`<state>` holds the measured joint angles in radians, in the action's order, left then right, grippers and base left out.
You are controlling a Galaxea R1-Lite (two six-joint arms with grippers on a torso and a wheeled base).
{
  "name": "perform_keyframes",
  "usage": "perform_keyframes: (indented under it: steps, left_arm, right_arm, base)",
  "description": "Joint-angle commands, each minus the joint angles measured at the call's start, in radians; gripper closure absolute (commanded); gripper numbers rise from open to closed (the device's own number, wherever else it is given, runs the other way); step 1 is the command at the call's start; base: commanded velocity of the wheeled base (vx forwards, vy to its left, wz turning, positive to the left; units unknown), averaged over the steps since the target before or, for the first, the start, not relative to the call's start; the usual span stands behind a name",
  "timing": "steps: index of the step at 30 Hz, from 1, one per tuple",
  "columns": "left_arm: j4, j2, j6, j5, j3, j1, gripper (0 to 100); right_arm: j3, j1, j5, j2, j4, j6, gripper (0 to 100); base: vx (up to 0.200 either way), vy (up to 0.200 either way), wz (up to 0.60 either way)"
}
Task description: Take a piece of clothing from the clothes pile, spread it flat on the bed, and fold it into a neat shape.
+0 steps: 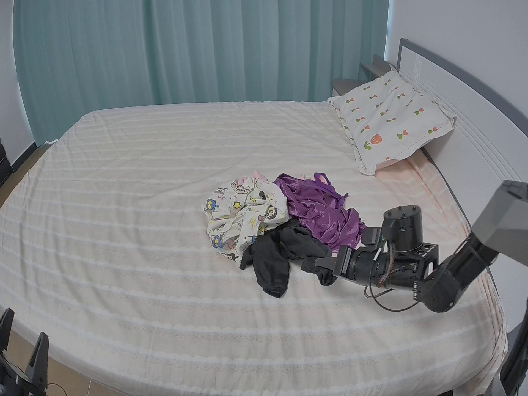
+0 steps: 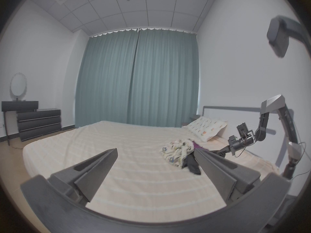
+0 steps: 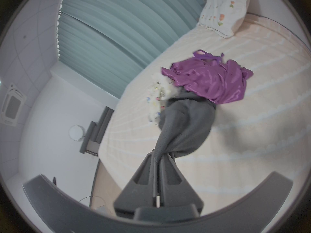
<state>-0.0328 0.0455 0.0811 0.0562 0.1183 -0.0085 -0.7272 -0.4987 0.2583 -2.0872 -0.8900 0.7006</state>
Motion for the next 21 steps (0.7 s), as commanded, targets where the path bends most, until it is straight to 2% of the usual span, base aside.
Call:
perform_keyframes:
  steps: [1,2,3,4,5,8,11,13,15,18,21]
  left_arm:
    - [-0.004,0.267,0.022,0.208,0.190,-0.010,0]
    - [-0.003,0.315,0.019,0.248,0.192,-0.008,0]
    - [-0.003,0.315,0.019,0.248,0.192,-0.008,0]
    - [-0.010,0.393,0.003,0.307,0.195,-0.016,0]
    - [-0.010,0.435,-0.009,0.335,0.198,-0.021,0]
    - [-0.010,0.565,-0.052,0.376,0.196,-0.048,0]
    - [-0.012,0.634,-0.061,0.379,0.196,-0.084,0]
    - [-0.030,0.789,-0.061,0.361,0.202,-0.211,0]
    - [-0.081,0.870,-0.057,0.338,0.207,-0.280,0]
    - [-0.211,1.013,-0.053,0.267,0.207,-0.377,0]
    - [-0.386,1.194,-0.026,0.175,0.207,-0.507,0]
  right_arm:
    - [0.173,-0.096,0.091,0.400,-0.050,0.053,100]
    - [0.181,-0.107,0.096,0.437,-0.050,0.053,100]
    - [0.181,-0.107,0.096,0.437,-0.050,0.053,100]
    - [0.186,-0.123,0.099,0.507,-0.049,0.054,100]
    - [0.186,-0.126,0.104,0.530,-0.049,0.054,100]
    - [0.187,-0.132,0.142,0.621,-0.044,0.053,100]
    - [0.189,-0.132,0.165,0.650,-0.037,0.051,100]
    - [0.193,-0.127,0.185,0.670,-0.047,0.051,100]
    - [0.195,-0.127,0.188,0.682,-0.046,0.051,100]
    - [0.209,-0.142,0.191,0.696,-0.047,0.043,100]
    - [0.207,-0.176,0.191,0.704,-0.049,0.043,100]
  base:
    - [0.000,0.000,0.00]
    - [0.000,0.000,0.00]
    - [0.000,0.000,0.00]
    - [0.000,0.000,0.00]
    - [0.000,0.000,0.00]
    - [0.000,0.000,0.00]
    - [0.000,0.000,0.00]
    - [0.000,0.000,0.00]
    - [0.000,0.000,0.00]
    - [0.000,0.000,0.00]
    - [0.000,0.000,0.00]
